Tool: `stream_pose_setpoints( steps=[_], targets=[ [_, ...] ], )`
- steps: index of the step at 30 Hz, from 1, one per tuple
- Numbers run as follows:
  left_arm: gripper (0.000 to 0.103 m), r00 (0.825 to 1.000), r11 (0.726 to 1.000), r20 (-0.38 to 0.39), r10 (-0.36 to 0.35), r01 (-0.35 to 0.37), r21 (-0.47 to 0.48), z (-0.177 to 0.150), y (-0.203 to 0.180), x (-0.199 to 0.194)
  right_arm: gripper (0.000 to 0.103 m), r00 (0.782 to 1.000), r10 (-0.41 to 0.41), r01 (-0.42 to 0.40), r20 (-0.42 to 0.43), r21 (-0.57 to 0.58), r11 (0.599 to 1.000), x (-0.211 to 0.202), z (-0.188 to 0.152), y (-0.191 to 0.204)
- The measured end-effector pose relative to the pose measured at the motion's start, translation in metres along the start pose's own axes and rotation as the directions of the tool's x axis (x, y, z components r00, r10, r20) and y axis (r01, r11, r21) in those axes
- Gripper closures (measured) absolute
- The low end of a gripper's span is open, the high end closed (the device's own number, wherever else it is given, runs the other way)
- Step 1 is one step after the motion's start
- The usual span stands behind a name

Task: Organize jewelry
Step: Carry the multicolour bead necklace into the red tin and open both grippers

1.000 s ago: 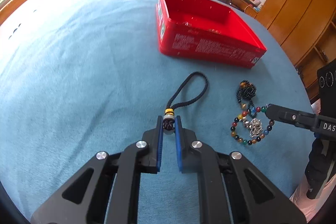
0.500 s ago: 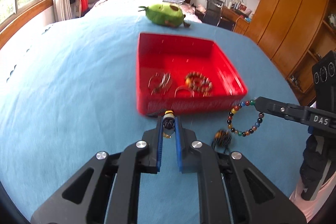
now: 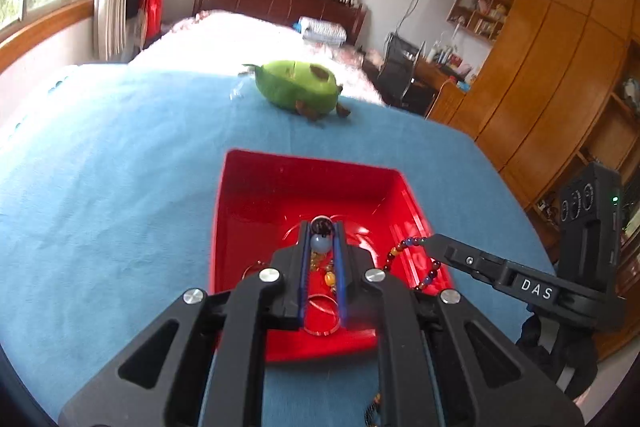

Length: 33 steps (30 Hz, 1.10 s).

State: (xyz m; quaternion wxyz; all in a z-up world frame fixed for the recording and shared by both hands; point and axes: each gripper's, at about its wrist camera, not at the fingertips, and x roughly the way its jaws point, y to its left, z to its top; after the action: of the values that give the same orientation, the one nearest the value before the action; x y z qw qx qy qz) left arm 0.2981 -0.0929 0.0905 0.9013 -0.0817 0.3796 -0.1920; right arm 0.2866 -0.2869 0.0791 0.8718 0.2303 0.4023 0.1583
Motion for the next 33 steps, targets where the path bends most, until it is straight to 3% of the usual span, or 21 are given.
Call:
stream_pose_setpoints(
  steps=[6, 12, 15, 16, 18, 33],
  targets=[
    [0.094, 0.991, 0.999, -0.128, 0.036, -0.037, -0.008, 0.004, 0.01, 0.071, 0.096, 0.996, -0.051, 0.053, -0.069, 0.029, 0.998, 0.044, 0.012, -0.023],
    [0.094, 0.983, 0.998, -0.171, 0.062, -0.063, -0.003, 0.005, 0.016, 0.093, 0.096, 0.993, -0.067, 0.07, -0.098, 0.03, 0.997, 0.066, 0.017, -0.027],
    [0.09, 0.98, 0.997, -0.187, 0.074, -0.076, -0.002, 0.004, 0.02, 0.098, 0.093, 0.992, -0.068, 0.071, -0.106, 0.022, 0.997, 0.07, 0.015, -0.026],
    [0.075, 0.977, 0.997, -0.198, 0.075, -0.077, 0.0, 0.002, 0.02, 0.099, 0.087, 0.991, -0.075, 0.077, -0.112, 0.01, 0.997, 0.071, 0.015, -0.025],
    [0.055, 0.975, 0.997, -0.205, 0.082, -0.083, 0.002, 0.0, 0.02, 0.1, 0.077, 0.99, -0.084, 0.086, -0.113, 0.013, 0.996, 0.072, 0.016, -0.025],
    [0.052, 0.979, 0.993, -0.162, 0.122, -0.119, 0.025, -0.006, 0.018, 0.079, 0.077, 0.989, -0.092, 0.094, -0.113, 0.018, 0.995, 0.065, 0.011, -0.027]
  ],
)
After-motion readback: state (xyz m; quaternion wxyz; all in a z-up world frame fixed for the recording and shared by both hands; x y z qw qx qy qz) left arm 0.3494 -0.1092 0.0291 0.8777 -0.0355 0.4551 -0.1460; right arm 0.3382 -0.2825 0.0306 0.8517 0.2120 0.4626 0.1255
